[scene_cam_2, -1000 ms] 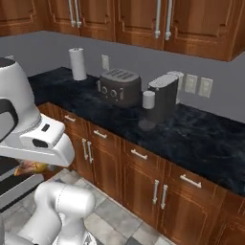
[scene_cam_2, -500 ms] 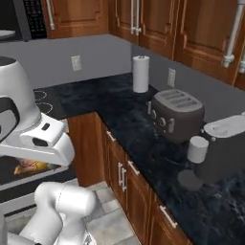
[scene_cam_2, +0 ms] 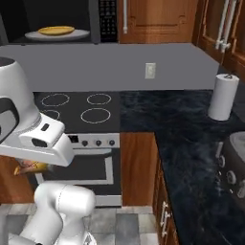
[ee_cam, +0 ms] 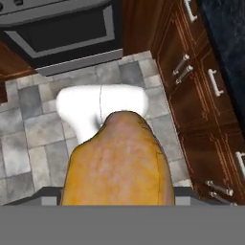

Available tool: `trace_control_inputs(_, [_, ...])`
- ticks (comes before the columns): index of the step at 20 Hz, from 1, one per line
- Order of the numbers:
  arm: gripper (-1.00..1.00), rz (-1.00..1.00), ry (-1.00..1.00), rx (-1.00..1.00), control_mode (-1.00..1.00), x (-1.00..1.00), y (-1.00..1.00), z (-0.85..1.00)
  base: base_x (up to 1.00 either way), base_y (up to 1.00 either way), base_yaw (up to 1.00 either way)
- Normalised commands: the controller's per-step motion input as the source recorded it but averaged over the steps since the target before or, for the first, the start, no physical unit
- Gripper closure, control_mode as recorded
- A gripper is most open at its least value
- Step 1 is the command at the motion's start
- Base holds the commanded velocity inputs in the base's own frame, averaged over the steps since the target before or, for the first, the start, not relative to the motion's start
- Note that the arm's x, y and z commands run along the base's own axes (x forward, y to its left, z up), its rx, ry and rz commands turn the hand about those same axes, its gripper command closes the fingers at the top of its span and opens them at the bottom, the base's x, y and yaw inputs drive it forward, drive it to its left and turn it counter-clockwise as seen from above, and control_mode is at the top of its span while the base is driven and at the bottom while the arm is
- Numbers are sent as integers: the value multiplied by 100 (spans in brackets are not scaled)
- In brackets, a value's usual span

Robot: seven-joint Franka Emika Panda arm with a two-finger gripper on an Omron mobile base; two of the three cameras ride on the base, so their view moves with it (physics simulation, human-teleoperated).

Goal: Transport the chicken drumstick from the fridge to the microwave and turn on the microwave.

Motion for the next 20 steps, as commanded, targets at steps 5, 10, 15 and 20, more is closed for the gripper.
trace_control_inputs(5, [100,0,0,0,100,0,0,0,66,0,64])
trace_control_inputs(10, [100,0,0,0,100,0,0,0,63,-1,48])
trace_control_inputs(15, [100,0,0,0,100,0,0,0,56,0,25])
trace_control_inputs(20, [100,0,0,0,100,0,0,0,52,0,22])
